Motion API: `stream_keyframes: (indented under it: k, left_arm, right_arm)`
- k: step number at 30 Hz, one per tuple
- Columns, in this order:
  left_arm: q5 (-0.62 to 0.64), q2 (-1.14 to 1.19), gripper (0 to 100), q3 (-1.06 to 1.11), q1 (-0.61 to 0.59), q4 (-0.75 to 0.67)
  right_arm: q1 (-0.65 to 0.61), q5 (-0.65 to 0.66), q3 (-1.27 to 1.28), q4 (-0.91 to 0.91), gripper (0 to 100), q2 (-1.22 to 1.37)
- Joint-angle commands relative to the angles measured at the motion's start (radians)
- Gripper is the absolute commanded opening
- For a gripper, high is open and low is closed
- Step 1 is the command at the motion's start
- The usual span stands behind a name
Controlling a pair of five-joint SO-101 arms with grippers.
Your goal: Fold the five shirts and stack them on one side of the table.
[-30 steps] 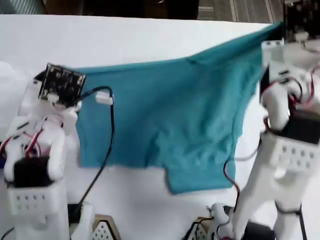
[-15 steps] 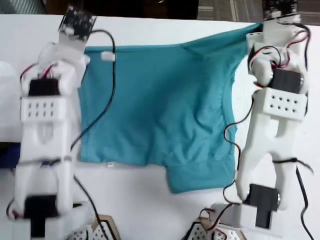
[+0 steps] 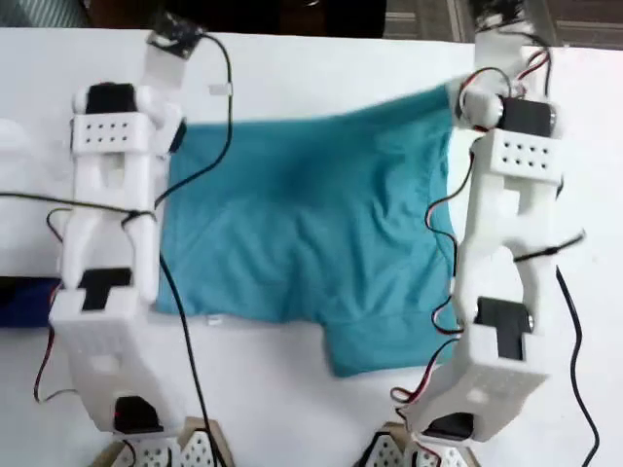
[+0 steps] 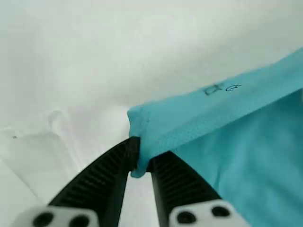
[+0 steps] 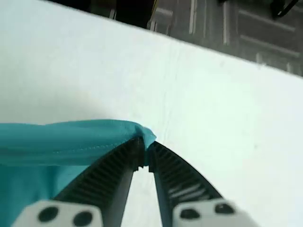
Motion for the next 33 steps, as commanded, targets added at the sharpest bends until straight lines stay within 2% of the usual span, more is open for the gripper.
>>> stream_keyframes:
  k: [1,9,13,20,25,28,33]
  left_arm:
    - [0.002,0.061,3,-0.142,-0.006,0.115]
    - [0.002,0.153,3,-0.357,0.005,0.396]
    - [0.006,0.137,3,-0.323,0.002,0.405]
    - [-0.002,-0.077,3,0.024,0.02,0.397]
    - [-0.002,-0.261,3,0.309,0.014,0.31]
    - [-0.002,-0.353,3,0.472,0.02,0.253]
    - [-0.034,-0.457,3,0.707,0.014,0.149]
  right_arm:
    - [-0.015,0.006,-0.051,0.082,1.8,0.025]
    - [-0.008,0.008,-0.063,0.311,1.8,0.018]
    - [-0.008,0.008,-0.063,0.404,1.8,-0.031]
    - [-0.01,0.015,-0.054,0.576,1.8,-0.116]
    - [-0.002,0.08,-0.043,0.704,1.8,-0.171]
    - [0.033,0.106,0.066,0.708,1.8,-0.249]
    - [0.085,0.21,0.41,0.657,1.8,-0.424]
